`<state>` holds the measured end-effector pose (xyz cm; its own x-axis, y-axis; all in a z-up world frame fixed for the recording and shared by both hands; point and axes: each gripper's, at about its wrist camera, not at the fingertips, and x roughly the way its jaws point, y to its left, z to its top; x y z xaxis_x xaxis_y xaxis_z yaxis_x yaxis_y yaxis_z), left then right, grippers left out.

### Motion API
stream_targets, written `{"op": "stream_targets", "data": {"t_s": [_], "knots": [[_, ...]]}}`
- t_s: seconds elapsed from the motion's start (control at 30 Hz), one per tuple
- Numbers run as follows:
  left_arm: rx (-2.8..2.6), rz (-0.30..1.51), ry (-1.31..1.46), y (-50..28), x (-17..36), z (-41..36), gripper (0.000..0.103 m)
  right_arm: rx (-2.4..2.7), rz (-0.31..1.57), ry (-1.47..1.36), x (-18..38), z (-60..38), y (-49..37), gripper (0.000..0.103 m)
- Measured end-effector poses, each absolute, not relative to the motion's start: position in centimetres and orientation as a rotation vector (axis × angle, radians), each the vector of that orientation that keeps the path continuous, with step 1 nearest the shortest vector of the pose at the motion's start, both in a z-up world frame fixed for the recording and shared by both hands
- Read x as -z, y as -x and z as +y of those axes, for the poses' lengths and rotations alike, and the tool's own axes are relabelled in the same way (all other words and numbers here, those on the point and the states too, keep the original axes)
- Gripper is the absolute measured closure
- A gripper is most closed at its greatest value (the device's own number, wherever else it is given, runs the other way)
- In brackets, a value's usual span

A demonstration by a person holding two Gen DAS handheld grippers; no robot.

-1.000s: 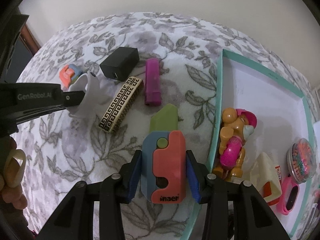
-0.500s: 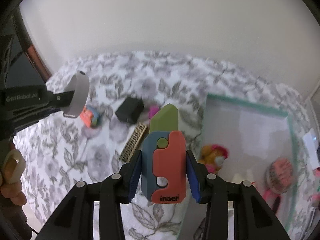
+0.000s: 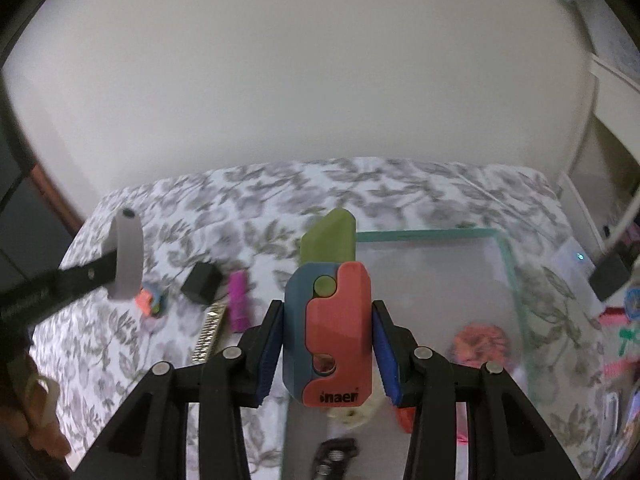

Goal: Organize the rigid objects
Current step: 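Carry the smartwatch and fidget block over the tray with both tools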

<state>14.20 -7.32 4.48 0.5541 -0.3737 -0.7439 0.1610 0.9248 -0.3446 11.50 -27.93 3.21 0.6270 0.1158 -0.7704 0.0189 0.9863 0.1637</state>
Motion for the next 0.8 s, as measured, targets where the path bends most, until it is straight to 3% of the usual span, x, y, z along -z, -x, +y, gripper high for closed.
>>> {"op": "stream_targets", "data": {"t_s": [0.33, 0.8], "knots": [[0.439, 0.973, 0.080, -12.5, -0.6, -16.5, 0.090, 0.045, 0.922, -0.241, -1.1, -33.5, -11.5, 0.058], [0.479, 0.951, -0.017, -13.1, 1.7, -21.2, 0.090, 0.148, 0.931, -0.325, 1.8, -37.9, -12.0, 0.058]]}}
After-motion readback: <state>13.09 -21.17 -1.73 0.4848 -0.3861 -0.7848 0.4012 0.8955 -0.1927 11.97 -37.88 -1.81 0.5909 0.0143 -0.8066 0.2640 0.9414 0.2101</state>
